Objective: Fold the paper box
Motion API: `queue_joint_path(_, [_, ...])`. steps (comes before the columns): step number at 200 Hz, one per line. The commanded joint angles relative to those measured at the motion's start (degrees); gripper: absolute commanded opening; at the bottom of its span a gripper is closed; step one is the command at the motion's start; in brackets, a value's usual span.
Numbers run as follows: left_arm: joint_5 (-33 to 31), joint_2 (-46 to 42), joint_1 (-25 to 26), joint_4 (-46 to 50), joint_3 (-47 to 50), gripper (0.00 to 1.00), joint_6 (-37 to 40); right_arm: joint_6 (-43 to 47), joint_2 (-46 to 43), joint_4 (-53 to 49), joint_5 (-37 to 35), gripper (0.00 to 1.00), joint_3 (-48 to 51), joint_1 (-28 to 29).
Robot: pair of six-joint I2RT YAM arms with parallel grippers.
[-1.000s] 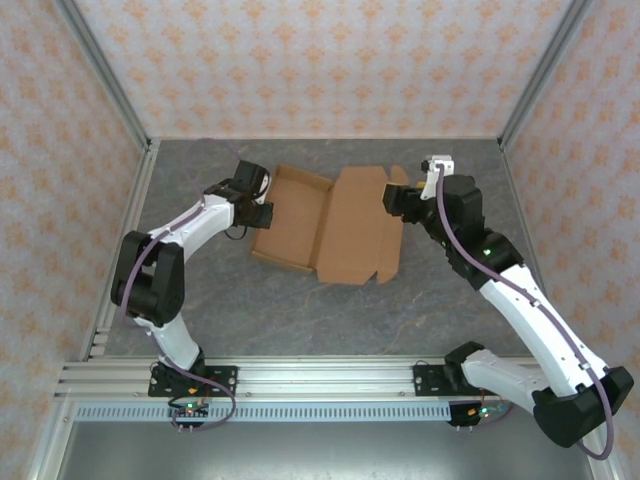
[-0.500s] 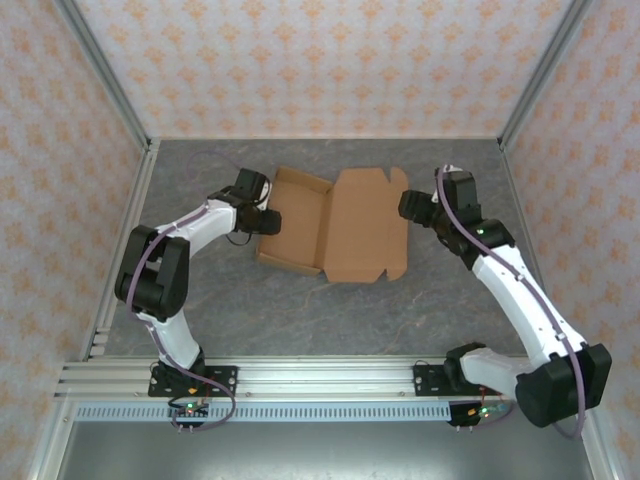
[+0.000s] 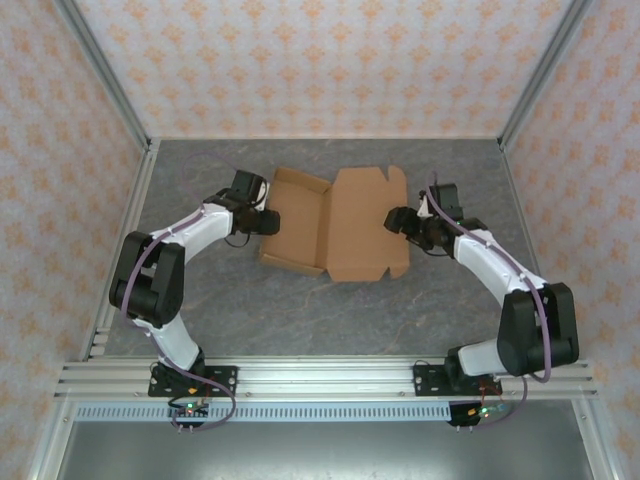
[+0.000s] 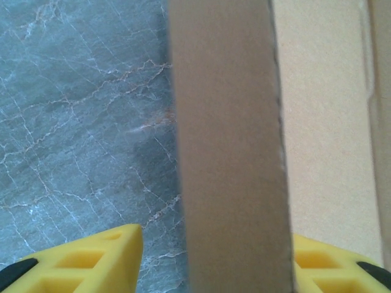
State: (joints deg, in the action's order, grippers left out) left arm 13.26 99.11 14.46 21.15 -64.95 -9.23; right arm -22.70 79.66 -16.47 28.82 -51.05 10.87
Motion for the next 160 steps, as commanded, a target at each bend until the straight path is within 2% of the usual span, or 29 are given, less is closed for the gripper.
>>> queue_joint_path(1, [1.12, -1.64, -0.67, -1.45, 1.17, 0.5, -1.39, -4.86, 0.6, 7.62, 6.75, 0.58, 0.25, 0.11])
queue_joint_path(25, [1.43, -2.2, -0.73, -1.72, 1.47, 0.5, -1.49, -3.74, 0.55, 6.22, 5.07, 0.41, -0.54, 0.11])
queue_joint_path(68, [3.42, -3.97, -0.69, -1.85, 2.24, 0.5, -1.8, -1.55, 0.04, 4.68, 3.56, 0.21, -1.73, 0.45])
queue_joint_path(123, [10.05, -6.68, 0.01, -6.02, 5.24, 0.52, -4.67, 9.39, 0.79, -7.29, -6.5, 0.14, -11.08, 4.21])
queue_joint_path(160, [12.05, -8.71, 1.06, -7.13, 5.96, 0.63, -5.68, 16.97, 2.48, -16.67, -11.88, 0.11, -18.71, 6.1])
